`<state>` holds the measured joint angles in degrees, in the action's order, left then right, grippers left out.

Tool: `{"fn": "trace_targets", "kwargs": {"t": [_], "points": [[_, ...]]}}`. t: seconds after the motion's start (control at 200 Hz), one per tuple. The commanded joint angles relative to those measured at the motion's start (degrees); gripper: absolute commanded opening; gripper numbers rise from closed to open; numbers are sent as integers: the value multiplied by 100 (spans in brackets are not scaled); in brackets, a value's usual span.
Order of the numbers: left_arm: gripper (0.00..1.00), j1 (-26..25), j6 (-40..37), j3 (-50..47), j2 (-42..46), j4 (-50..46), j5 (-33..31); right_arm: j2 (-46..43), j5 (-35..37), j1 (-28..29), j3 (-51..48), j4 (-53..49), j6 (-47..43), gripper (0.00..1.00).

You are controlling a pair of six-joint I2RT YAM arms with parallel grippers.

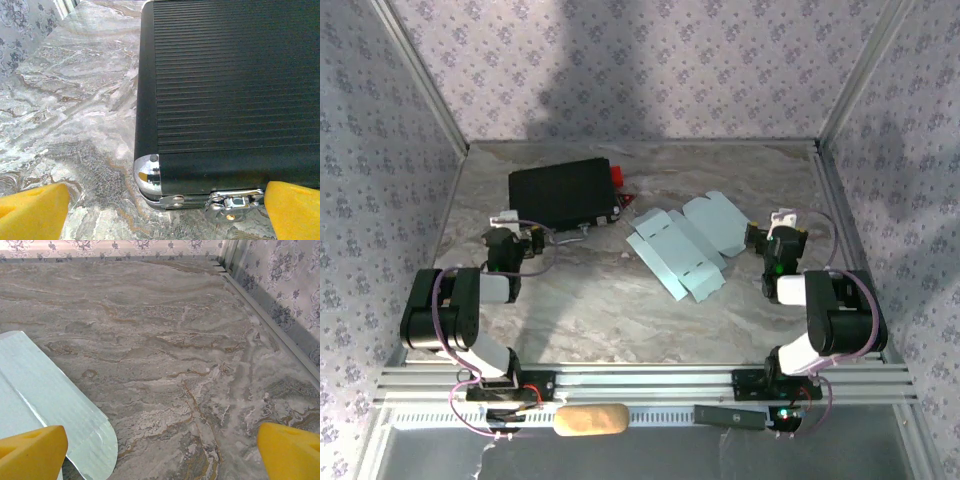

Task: Fold the paper box

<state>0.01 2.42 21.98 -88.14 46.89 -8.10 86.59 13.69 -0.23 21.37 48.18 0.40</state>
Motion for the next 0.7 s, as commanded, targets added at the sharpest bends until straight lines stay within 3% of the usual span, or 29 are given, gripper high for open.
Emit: {"fn": "trace_targets", "kwargs": {"t": [0.0,0.605,0.695], "points": [[100,37,13,131,25,57,122,28,86,14,-1,-20,67,99],[100,35,3,116,24,71,106,20,103,23,-26,5,66,99],[100,-96,-30,-129,238,338,-264,-224,20,-20,-49,-187,101,99]]}}
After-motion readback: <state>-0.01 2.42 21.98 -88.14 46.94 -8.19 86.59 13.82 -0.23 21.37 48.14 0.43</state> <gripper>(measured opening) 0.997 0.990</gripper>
